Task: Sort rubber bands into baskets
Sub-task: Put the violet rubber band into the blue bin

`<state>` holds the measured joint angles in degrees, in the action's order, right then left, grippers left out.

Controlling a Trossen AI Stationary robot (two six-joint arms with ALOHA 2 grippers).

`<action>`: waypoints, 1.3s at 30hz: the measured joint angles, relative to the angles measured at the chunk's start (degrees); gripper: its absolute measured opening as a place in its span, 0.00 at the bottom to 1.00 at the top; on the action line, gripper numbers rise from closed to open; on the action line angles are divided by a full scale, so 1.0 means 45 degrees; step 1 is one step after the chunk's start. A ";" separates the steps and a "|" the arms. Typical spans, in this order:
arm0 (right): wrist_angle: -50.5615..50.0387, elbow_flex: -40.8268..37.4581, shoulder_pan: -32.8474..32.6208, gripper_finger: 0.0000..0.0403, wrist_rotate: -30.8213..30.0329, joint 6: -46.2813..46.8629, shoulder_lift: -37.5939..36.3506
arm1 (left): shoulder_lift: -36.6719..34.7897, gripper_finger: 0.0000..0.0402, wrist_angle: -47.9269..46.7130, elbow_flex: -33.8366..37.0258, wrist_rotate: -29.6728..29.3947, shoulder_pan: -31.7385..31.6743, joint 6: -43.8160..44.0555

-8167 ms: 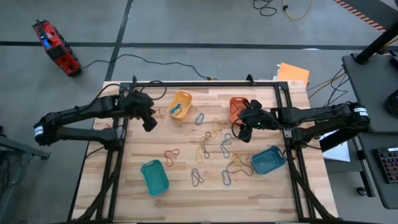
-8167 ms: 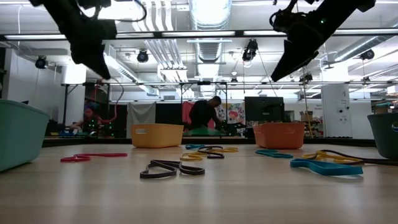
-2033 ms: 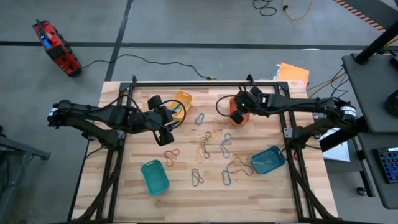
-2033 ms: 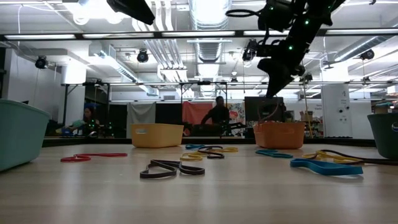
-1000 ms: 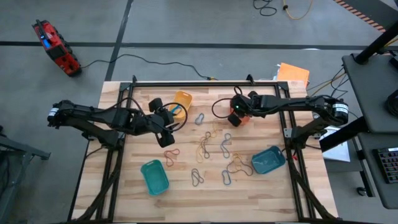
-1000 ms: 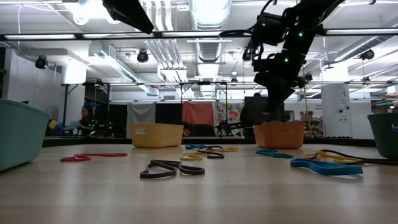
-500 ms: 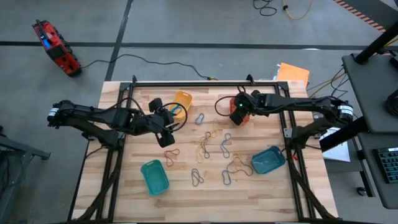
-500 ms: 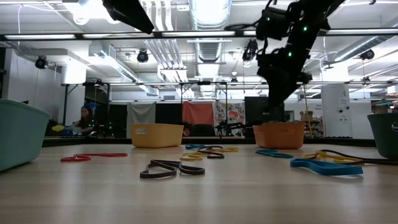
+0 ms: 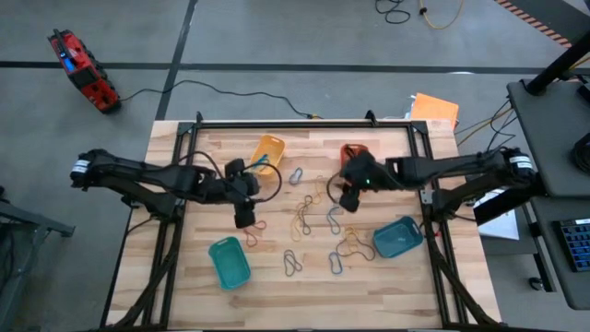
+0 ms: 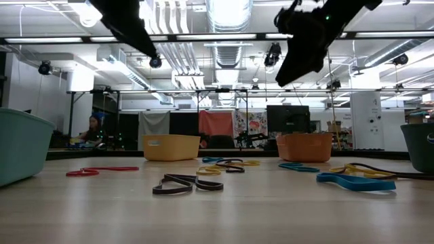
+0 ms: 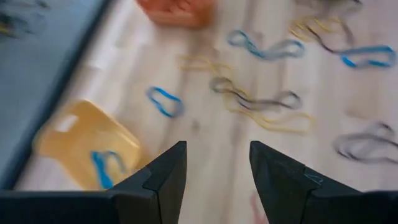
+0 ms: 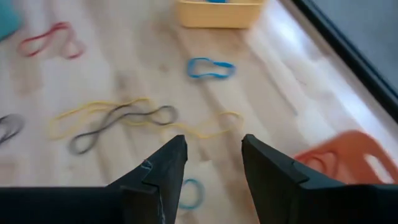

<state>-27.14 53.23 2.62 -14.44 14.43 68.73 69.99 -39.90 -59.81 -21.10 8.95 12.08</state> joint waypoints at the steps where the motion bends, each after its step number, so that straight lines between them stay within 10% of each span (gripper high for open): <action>1: 0.0001 0.0000 -0.0307 0.36 -0.0001 0.0000 0.0000 | 0.0028 0.40 0.0013 0.0093 0.0328 0.0000 0.0127; 25: 0.1285 0.0000 -0.2694 0.27 -0.0126 0.1239 0.1554 | 0.1986 0.40 0.3120 0.0567 0.1155 0.0141 -0.1958; 39: 0.1410 0.1858 -0.2723 0.40 -0.0355 0.3547 0.4679 | 0.0567 0.40 0.2537 0.0640 0.0935 0.0237 -0.2245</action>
<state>-20.79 61.59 -9.63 -16.03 30.40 89.78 72.54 -28.48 -56.93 -16.89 10.02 1.97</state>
